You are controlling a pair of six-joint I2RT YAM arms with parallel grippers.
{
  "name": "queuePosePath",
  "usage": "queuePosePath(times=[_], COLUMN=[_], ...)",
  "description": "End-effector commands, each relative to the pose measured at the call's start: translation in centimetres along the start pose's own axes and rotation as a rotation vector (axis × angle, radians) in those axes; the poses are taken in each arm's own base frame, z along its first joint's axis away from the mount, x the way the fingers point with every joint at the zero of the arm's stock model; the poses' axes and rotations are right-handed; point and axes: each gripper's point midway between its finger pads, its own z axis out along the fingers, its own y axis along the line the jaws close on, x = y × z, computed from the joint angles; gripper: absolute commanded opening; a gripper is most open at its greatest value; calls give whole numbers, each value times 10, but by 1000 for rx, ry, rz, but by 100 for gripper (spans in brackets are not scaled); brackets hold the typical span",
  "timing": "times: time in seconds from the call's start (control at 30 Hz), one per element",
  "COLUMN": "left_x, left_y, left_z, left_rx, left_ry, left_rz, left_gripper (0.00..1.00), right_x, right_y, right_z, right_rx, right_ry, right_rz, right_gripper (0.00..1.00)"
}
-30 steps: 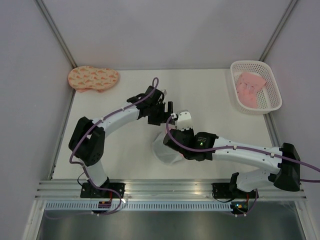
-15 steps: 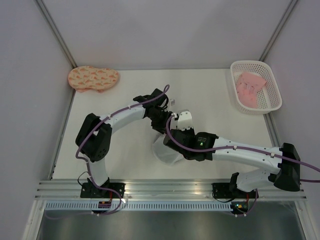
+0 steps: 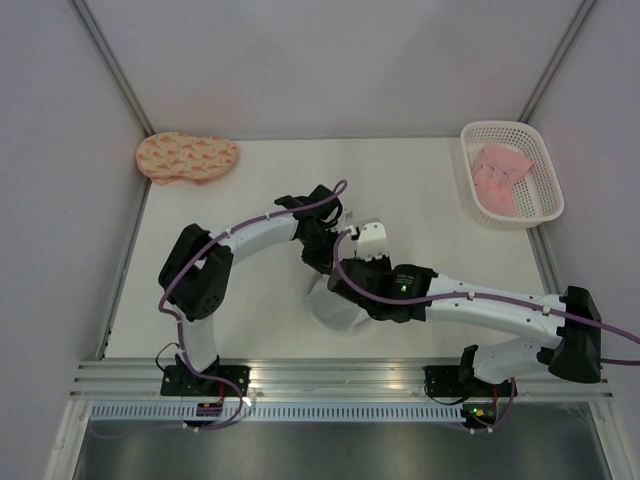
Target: Unzip the laundry bag and remove the bra
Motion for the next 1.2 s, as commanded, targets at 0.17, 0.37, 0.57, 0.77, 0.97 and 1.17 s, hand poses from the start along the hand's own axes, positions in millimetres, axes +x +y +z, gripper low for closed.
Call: queuePosePath(times=[0.17,0.37,0.57,0.77,0.97,1.17], left_x=[-54,-58,-25,30,69,79], left_y=[45,56,47,52,59,56], left_z=[-72,-130,-157,-138,-137,-131], left_rx=[-254,-249,-114,36,133,166], left_ry=[-369,-647,-838,-916,-1011,-999], left_rz=[-198,-373,-554,-732,-803,-788], left_gripper=[2,2,2,2,2,2], right_x=[-34,-46,-18,30,49,16], right_y=[-29,-53,-44,-3,38,103], right_z=[-16,-20,-12,0,-21,-85], right_rx=[84,167,116,-56,-301,-705], right_ry=[-140,-255,-180,9,130,126], right_rz=[147,300,423,397,403,287], right_gripper=[1,0,0,24,50,60])
